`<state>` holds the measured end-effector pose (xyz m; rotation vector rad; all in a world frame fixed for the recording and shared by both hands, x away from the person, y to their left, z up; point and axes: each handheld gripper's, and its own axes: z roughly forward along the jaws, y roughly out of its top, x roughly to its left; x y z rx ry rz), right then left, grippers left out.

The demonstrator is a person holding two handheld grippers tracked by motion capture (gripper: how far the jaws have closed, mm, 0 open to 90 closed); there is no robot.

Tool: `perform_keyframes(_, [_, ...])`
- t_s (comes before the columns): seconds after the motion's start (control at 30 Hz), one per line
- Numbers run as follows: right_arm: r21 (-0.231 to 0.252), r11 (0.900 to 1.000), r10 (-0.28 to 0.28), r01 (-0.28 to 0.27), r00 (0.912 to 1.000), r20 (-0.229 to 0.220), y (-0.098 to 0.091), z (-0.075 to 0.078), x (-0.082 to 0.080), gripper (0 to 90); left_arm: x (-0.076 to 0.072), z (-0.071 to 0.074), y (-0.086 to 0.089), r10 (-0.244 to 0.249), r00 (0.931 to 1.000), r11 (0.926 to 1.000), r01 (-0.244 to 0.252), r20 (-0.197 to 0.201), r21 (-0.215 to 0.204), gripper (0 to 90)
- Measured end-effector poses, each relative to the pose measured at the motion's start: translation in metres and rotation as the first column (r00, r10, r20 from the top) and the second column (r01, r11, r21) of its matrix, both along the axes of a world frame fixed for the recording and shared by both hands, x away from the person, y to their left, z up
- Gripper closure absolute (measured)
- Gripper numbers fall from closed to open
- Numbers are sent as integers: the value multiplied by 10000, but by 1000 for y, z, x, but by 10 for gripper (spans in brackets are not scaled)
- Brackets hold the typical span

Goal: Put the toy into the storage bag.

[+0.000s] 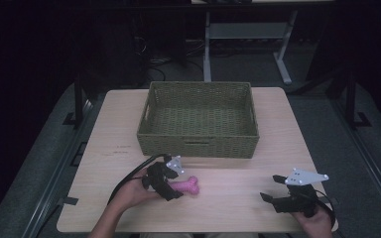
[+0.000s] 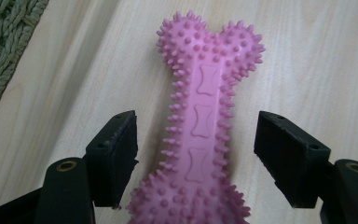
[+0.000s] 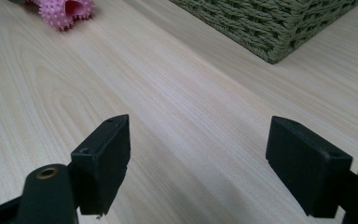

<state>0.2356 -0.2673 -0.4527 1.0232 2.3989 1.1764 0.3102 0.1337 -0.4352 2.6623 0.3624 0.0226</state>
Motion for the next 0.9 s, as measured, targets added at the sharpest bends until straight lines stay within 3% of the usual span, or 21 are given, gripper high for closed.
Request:
perform_keyframes(0.37, [0,10000,45,-45,10000,50,0,1,0,214,-2,-1,-7,-252,9994,9989,243,220,394,400])
perform_keyframes(0.9, [4,10000,69,-69,10000,44,-1,1,0,214,1,0,-16,-463,9988,9937,444,163,1026,473])
